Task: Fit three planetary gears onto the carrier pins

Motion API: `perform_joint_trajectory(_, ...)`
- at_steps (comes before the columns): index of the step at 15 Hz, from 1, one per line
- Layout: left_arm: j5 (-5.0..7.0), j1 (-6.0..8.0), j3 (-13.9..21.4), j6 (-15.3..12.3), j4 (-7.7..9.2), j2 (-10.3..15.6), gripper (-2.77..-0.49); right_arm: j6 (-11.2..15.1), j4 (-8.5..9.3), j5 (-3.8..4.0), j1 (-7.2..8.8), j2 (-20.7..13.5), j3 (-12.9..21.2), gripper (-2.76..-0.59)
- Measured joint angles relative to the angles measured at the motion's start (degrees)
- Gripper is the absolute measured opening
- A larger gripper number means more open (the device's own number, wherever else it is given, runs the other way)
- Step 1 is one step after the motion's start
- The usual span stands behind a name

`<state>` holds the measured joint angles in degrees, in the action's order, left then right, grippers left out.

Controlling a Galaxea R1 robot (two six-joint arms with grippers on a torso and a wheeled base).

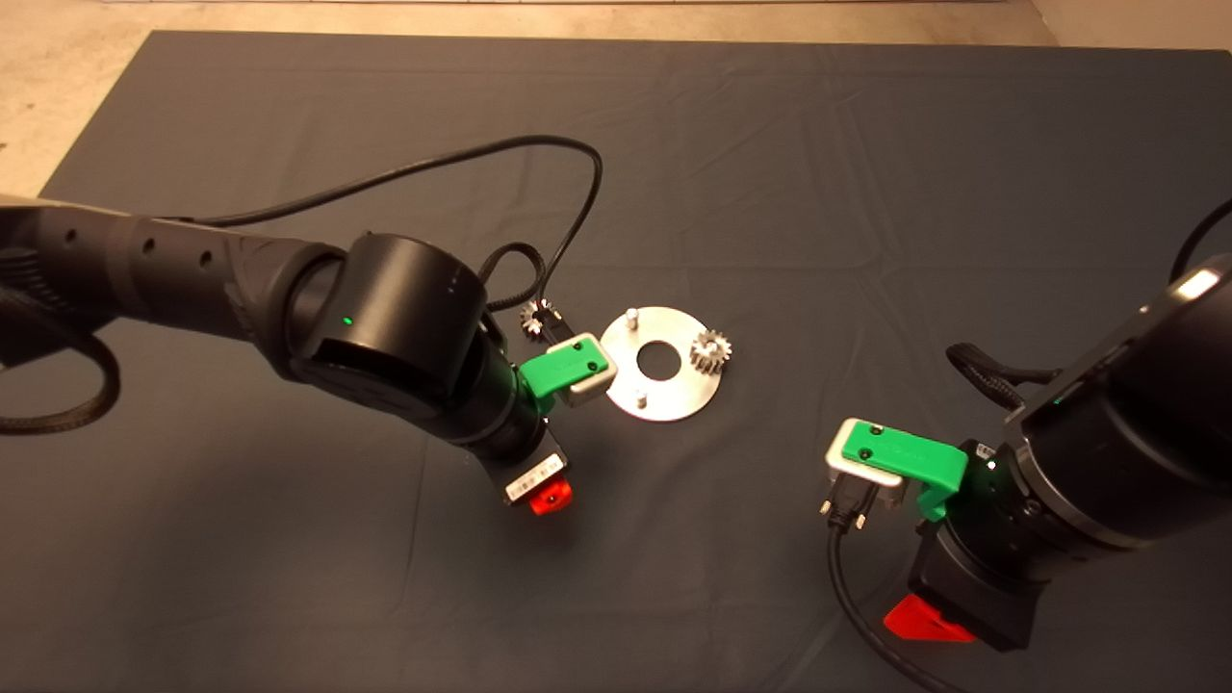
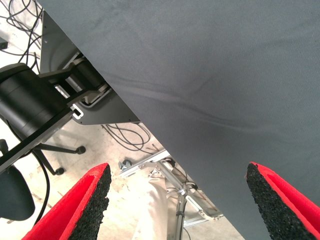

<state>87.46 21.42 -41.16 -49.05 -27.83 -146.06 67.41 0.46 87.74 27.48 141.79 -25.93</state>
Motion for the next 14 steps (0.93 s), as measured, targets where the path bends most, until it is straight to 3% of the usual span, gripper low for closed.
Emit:
perform_joint_trajectory(3, -0.02, -0.17, -0.1, 0.3, -1.90, 0.8, -0.49, 0.0, 0.02, 0.02, 0.00, 0.1, 0.0, -1.36)
perform_joint_trajectory(7, 0.02, -2.75, -0.6, 1.4, -6.27, 2.0, -0.49, 0.0, 0.01, -0.03, 0.00, 0.2, 0.0, -1.36)
perform_joint_trajectory(12, 0.00, -5.11, -2.7, 3.4, -8.85, 2.2, -0.49, 0.0, 0.02, -0.03, 0.00, 0.2, 0.0, -1.36)
perform_joint_trajectory(14, 0.02, -5.41, -3.3, 4.5, -9.43, 2.3, -0.49, 0.0, 0.02, 0.02, 0.00, 0.3, 0.0, -1.36)
